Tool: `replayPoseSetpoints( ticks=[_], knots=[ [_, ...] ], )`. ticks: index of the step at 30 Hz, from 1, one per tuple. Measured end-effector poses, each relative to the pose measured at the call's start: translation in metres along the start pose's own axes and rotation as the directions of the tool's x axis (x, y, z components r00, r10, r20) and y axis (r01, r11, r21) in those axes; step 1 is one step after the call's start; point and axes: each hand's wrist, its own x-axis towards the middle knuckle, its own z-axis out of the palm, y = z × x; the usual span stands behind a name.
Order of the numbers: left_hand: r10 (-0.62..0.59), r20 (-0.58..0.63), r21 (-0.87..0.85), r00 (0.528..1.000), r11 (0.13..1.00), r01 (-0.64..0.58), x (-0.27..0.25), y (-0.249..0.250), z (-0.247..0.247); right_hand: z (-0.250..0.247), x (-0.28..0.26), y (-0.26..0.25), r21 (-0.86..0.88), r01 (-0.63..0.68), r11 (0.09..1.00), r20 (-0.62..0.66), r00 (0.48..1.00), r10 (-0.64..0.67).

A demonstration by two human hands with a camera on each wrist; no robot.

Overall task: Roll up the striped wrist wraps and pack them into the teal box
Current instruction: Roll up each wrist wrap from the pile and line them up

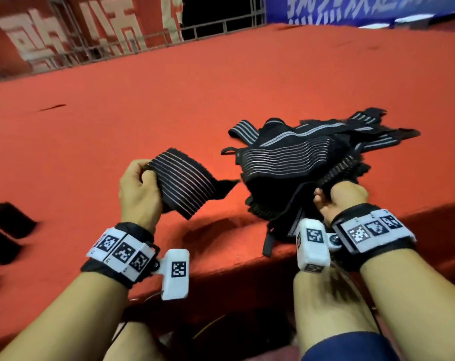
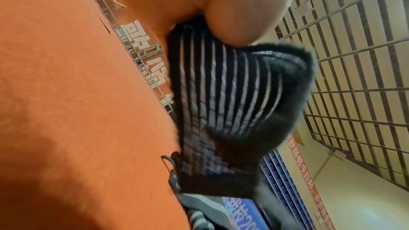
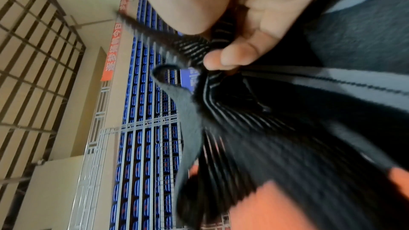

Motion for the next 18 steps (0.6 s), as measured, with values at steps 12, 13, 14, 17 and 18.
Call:
replayPoseSetpoints(
  ticks=[12, 13, 14, 17, 18],
  knots=[
    [0.07, 0.087, -0.148, 0.994, 0.987, -0.057, -0.016, 0.021, -0.019, 0.046, -0.037, 0.02, -0.079, 0.18, 0.98, 0.231, 0.96, -0.158],
    [0.086, 0.121, -0.148, 0.989, 0.987, -0.068, -0.018, 0.024, -0.02, 0.048, -0.041, 0.02, -0.028, 0.191, 0.981, 0.28, 0.944, -0.175],
    [0.103, 0.145, -0.132, 0.984, 0.988, -0.084, -0.02, 0.026, -0.021, 0.049, -0.042, 0.019, 0.059, 0.198, 0.978, 0.326, 0.922, -0.207],
    [0.1, 0.186, -0.112, 0.977, 0.99, -0.08, -0.019, 0.028, -0.021, 0.048, -0.043, 0.011, 0.187, 0.185, 0.965, 0.41, 0.878, -0.248],
    [0.07, 0.192, -0.145, 0.979, 0.989, -0.042, -0.02, 0.029, -0.02, 0.047, -0.045, 0.011, 0.129, 0.193, 0.973, 0.43, 0.873, -0.23]
  ],
)
